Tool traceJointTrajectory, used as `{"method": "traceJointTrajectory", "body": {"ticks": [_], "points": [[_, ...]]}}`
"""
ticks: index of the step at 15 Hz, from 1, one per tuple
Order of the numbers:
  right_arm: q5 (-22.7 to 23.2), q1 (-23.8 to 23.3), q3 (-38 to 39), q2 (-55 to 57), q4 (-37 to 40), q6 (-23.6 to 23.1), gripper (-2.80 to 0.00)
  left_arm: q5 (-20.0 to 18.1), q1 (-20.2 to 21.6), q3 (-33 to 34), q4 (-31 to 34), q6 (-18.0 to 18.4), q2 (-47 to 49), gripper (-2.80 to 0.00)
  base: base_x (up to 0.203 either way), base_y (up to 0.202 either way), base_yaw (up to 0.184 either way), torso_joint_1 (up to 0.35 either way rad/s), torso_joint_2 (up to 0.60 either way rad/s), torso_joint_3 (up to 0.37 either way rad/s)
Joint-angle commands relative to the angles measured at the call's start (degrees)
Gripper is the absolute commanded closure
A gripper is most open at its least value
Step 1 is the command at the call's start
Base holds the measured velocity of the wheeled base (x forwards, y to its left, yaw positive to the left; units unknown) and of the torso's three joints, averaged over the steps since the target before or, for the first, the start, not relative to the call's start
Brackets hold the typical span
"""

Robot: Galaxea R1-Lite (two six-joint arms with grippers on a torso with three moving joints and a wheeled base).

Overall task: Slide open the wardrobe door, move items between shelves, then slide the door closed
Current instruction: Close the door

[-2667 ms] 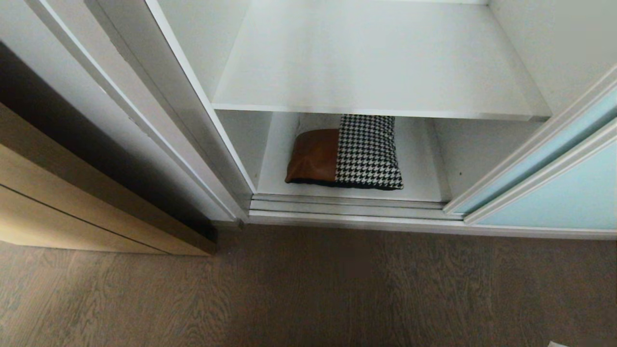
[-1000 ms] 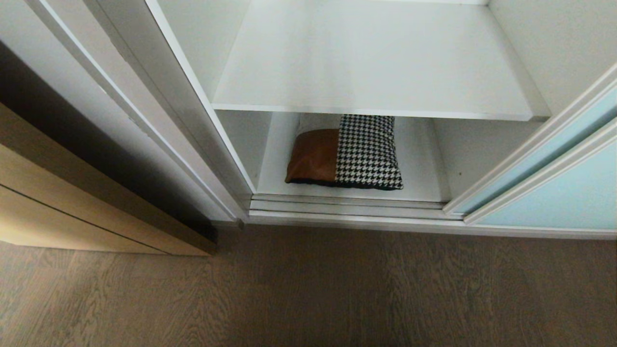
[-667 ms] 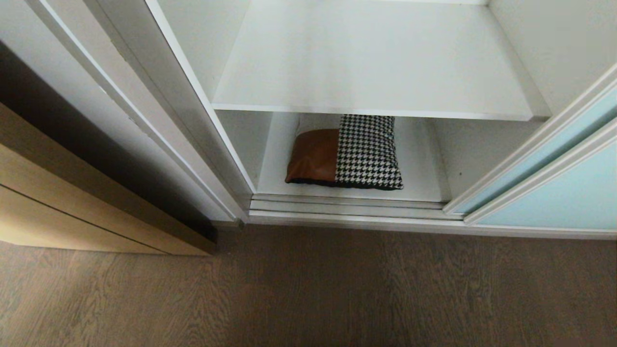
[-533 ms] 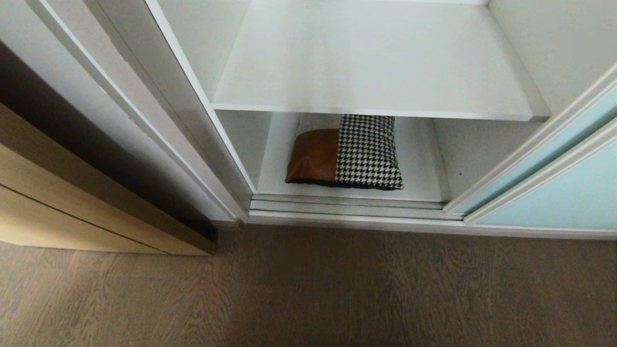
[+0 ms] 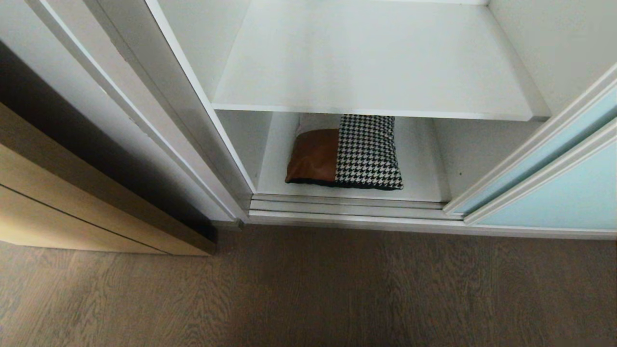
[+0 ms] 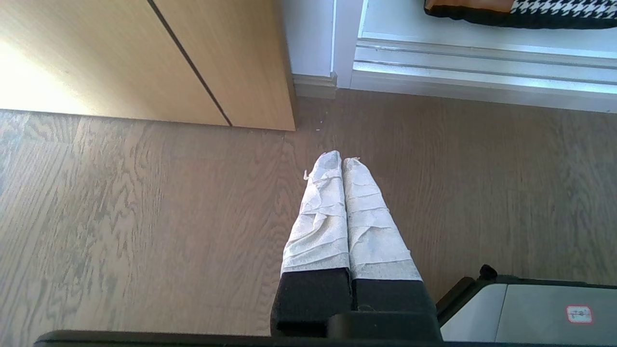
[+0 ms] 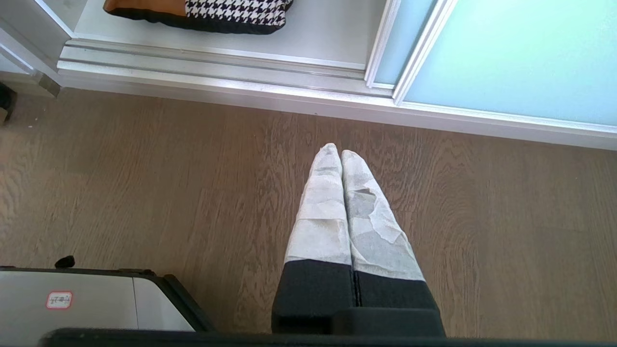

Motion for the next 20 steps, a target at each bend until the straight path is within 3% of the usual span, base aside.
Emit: {"method": "traceJointTrajectory", "body": {"ticks": [1,20], "points": [[-0.01,0.02,0.00,0.01,-0.02,-0.02,0.00,0.02,0.04,-0.05,0.01,-0.03,0.09,0.00,0.000,0.000,0.000,0.000,0.00,0.000],[-0.01,0.02,0.00,0.01,-0.02,-0.02,0.00,0.02,0.04,0.28,-0.86,0.06,0.09,0.00,0.000,0.000,0.000,0.000,0.00,0.000]]}}
